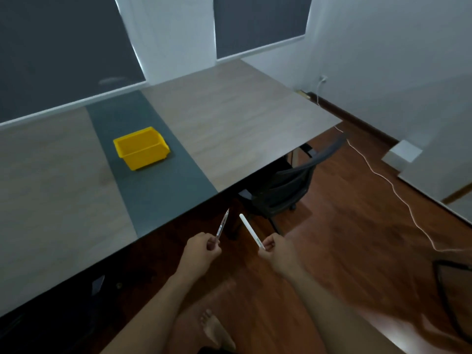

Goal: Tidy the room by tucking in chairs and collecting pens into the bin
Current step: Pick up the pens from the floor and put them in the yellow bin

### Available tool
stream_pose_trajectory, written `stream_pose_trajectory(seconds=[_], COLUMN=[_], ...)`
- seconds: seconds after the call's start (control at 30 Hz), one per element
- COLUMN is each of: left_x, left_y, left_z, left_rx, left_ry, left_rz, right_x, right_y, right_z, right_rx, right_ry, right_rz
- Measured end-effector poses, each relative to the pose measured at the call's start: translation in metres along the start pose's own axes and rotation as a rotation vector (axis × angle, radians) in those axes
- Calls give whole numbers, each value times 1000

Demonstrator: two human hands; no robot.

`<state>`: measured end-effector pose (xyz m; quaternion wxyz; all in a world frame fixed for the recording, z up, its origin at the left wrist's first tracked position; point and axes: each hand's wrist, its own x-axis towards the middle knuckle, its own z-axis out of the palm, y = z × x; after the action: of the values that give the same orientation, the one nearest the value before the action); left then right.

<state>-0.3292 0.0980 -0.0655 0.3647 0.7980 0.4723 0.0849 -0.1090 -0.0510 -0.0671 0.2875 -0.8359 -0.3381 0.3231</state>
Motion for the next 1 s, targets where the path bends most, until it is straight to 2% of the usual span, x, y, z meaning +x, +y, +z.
stream_pose_trajectory(seconds=[0.4,0.67,1.0], left_x=[112,160,283], left_y=[-105,-155,-197], left_z=[-128,-176,-240], left_rx=[-6,-84,-122], left_ry=[178,275,356], left_rz=[-90,-186,-258], right_x=[139,227,387], right_y=[-141,-206,-302], right_z=[67,113,161], right_rx=[-83,-102,-63], right_ry=[-59,-109,-209], right_rz=[-112,-163,-223])
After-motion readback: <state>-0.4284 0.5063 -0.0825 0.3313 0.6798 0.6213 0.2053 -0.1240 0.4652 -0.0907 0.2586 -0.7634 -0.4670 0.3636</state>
